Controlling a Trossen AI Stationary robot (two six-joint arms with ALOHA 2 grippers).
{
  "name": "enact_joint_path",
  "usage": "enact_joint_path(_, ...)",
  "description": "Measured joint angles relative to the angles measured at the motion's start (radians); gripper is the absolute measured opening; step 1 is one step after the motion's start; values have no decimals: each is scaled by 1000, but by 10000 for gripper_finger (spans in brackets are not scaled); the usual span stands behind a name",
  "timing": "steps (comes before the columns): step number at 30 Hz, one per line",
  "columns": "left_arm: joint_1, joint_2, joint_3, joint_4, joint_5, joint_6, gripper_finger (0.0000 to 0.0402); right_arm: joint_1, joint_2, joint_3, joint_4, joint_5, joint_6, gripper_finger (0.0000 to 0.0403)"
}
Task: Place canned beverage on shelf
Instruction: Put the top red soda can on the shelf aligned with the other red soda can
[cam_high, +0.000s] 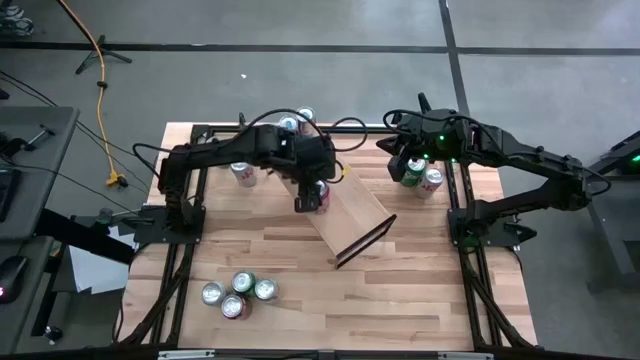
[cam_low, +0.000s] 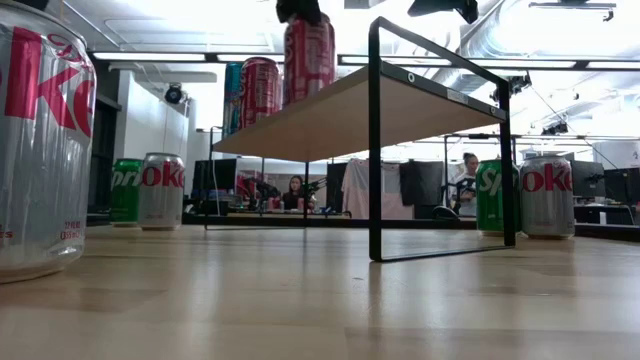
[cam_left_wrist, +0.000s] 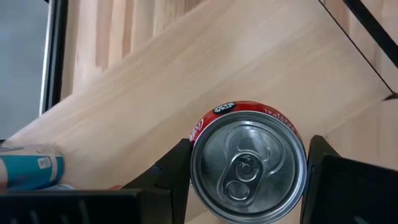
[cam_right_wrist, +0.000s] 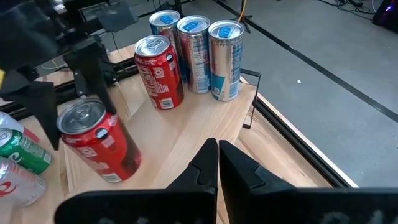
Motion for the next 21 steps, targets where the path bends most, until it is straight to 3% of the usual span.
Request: enact_joint_path(21, 15, -9, 0, 74, -18, 38, 206, 0, 0, 0, 0, 0, 0, 0)
